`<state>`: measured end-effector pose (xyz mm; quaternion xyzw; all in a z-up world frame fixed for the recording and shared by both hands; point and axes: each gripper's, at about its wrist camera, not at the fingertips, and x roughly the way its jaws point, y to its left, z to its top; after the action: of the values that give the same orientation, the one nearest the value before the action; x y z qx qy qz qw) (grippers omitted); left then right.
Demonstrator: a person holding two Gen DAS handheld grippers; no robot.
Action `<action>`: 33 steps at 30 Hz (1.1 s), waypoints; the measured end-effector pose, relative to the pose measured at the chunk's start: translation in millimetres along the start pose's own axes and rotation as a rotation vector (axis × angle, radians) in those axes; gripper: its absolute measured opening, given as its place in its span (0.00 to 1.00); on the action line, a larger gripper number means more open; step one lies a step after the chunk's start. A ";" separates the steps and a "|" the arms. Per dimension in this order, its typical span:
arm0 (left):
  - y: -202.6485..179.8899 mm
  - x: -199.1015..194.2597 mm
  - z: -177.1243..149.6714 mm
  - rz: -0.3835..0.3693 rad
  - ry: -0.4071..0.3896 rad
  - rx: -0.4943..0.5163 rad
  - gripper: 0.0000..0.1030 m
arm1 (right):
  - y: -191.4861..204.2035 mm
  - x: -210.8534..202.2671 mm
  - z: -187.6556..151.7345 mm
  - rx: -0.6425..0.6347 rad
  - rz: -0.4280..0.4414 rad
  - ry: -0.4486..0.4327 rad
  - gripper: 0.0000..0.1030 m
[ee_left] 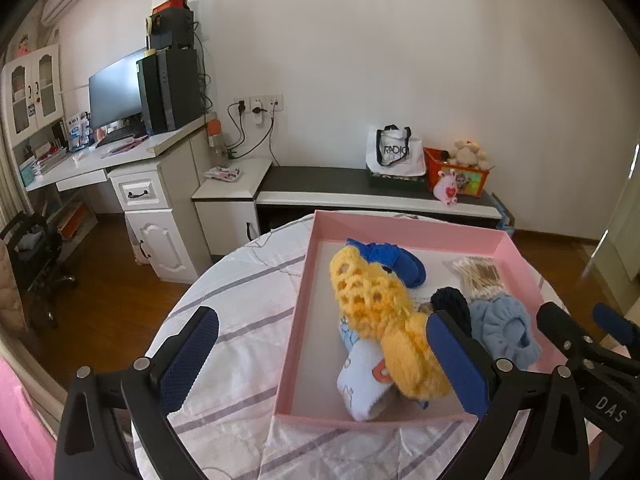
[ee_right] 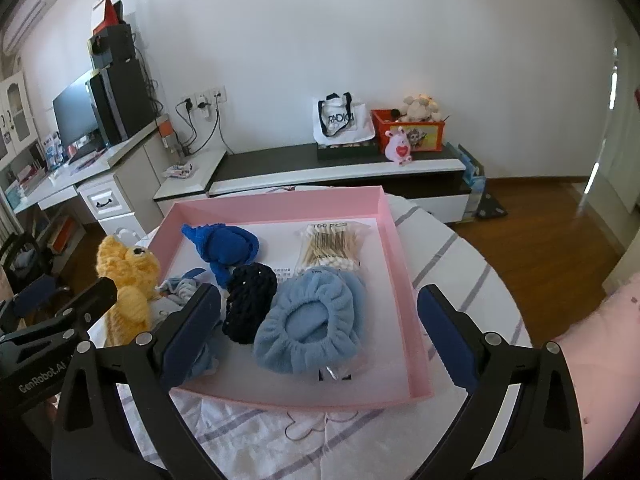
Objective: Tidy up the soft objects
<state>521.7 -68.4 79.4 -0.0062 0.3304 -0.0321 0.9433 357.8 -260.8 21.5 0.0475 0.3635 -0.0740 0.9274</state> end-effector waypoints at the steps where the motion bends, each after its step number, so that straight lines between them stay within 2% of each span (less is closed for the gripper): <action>1: 0.1 -5.1 -2.4 -0.002 0.000 0.000 1.00 | -0.1 -3.3 -1.0 0.000 -0.001 -0.003 0.96; 9: -0.8 -53.2 -24.0 -0.016 -0.003 0.011 1.00 | -1.1 -36.0 -12.0 -0.015 -0.013 -0.022 0.96; 14: -0.8 -88.3 -36.0 -0.024 -0.013 0.005 1.00 | 2.1 -63.1 -23.3 -0.052 -0.052 -0.045 1.00; 25: -4.1 -182.2 -80.8 -0.022 -0.084 0.034 1.00 | -5.0 -121.0 -46.1 -0.068 -0.070 -0.087 1.00; 33: -8.1 -245.7 -113.4 -0.021 -0.133 0.043 1.00 | -7.3 -168.8 -63.0 -0.079 -0.074 -0.151 1.00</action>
<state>258.9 -59.5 144.1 0.0085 0.2660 -0.0485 0.9627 192.2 -241.7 90.2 -0.0081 0.2967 -0.0973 0.9500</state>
